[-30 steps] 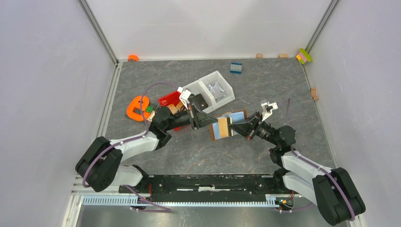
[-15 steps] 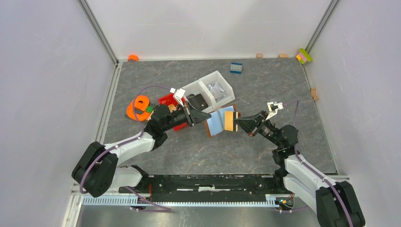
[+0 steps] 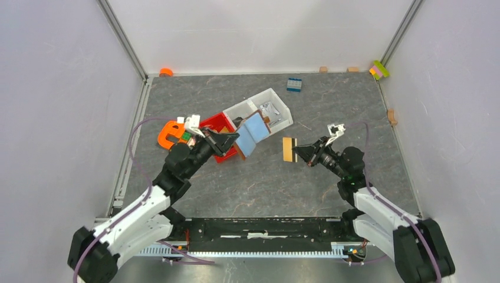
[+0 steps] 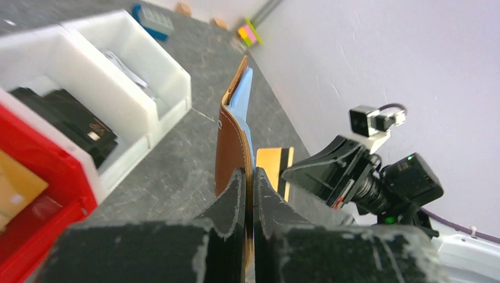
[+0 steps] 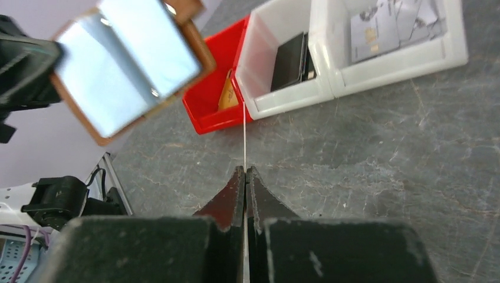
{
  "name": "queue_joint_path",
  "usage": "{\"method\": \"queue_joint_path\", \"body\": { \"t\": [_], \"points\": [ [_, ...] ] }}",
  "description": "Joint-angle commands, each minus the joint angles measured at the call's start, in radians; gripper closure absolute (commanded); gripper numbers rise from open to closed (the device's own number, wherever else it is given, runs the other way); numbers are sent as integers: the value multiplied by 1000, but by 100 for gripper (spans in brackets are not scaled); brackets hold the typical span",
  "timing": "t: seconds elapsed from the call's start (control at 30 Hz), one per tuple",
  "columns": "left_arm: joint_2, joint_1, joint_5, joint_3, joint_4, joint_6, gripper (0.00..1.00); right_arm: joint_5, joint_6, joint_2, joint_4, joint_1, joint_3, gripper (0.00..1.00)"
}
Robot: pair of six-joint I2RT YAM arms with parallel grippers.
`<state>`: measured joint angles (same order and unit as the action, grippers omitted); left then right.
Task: Take the credit cards out of the card holder
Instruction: Place the credit card in the storage box.
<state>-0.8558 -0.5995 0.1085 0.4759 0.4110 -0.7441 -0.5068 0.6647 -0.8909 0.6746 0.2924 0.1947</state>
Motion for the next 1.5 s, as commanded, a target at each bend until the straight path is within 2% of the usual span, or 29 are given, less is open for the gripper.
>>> {"method": "queue_joint_path", "body": {
  "t": [0.0, 0.13, 0.33, 0.67, 1.1, 1.27, 1.33, 1.4, 1.47],
  "points": [
    [163, -14, -238, -54, -41, 28, 98, -11, -17, -142, 51, 60, 99, 100],
    [329, -54, -378, -110, -38, 22, 98, 8, -35, -300, 42, 190, 225, 100],
    [453, -96, -452, -136, -43, 27, 98, 58, -78, -504, -54, 306, 433, 100],
    [503, -109, -452, -148, -40, 12, 98, 76, -45, -815, -106, 386, 723, 100],
    [520, -111, -426, -161, -32, 4, 98, 234, -86, -1107, -271, 482, 1081, 99],
    [537, -111, -431, -168, -31, 7, 98, 238, -102, -1217, -298, 503, 1210, 99],
    [538, -111, -432, -168, -31, 8, 98, 236, -112, -1248, -316, 511, 1257, 96],
    [537, -111, -433, -168, -31, 9, 98, 241, -124, -1266, -345, 521, 1293, 82],
    [538, -111, -432, -167, -31, 9, 98, 261, -142, -1259, -365, 526, 1297, 72]
  ]
}}
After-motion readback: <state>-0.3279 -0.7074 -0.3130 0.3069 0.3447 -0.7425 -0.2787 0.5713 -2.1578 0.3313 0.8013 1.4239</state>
